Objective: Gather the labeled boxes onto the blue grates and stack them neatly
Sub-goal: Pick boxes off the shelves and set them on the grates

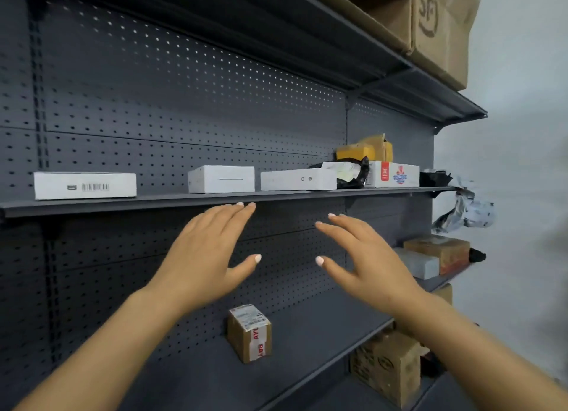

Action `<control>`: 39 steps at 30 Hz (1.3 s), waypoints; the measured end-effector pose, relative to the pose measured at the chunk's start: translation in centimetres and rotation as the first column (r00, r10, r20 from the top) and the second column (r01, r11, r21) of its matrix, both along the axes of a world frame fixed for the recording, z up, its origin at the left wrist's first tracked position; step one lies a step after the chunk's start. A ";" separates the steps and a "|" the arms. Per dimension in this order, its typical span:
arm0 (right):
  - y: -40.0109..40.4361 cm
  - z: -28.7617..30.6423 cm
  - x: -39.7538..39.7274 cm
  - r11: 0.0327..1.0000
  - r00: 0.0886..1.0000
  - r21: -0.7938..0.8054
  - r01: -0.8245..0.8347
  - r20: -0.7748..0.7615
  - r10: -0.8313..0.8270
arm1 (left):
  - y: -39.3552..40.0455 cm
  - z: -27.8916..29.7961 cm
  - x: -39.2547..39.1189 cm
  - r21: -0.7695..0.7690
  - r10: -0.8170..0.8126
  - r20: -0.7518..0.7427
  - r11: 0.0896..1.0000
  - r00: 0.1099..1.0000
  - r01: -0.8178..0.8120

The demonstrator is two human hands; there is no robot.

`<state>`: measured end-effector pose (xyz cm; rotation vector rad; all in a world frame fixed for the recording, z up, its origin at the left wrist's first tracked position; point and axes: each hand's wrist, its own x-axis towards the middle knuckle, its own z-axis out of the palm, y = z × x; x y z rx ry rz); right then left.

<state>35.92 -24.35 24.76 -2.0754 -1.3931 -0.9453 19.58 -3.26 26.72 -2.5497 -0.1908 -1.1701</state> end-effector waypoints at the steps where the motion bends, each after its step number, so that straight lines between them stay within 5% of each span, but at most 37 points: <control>1: 0.3 0.3 1.2 1.000 1.000 0.019 -0.024 0.003 0.024 | 0.0 0.2 0.5 -0.012 0.008 0.004 1.000 1.000 -0.008; 11: 6.0 1.8 9.1 0.975 0.978 0.085 -0.205 0.058 0.200 | 2.0 5.0 6.4 0.091 0.161 0.102 0.981 0.982 -0.170; 30: 9.5 4.6 18.4 0.862 0.875 0.183 -0.472 0.214 0.433 | 0.8 5.8 14.1 -0.060 0.480 0.331 0.870 0.813 -0.489; 39: 9.6 8.8 24.5 0.919 0.922 0.064 -0.388 0.016 0.388 | -4.1 4.9 18.3 0.008 0.480 0.404 0.849 0.779 -0.528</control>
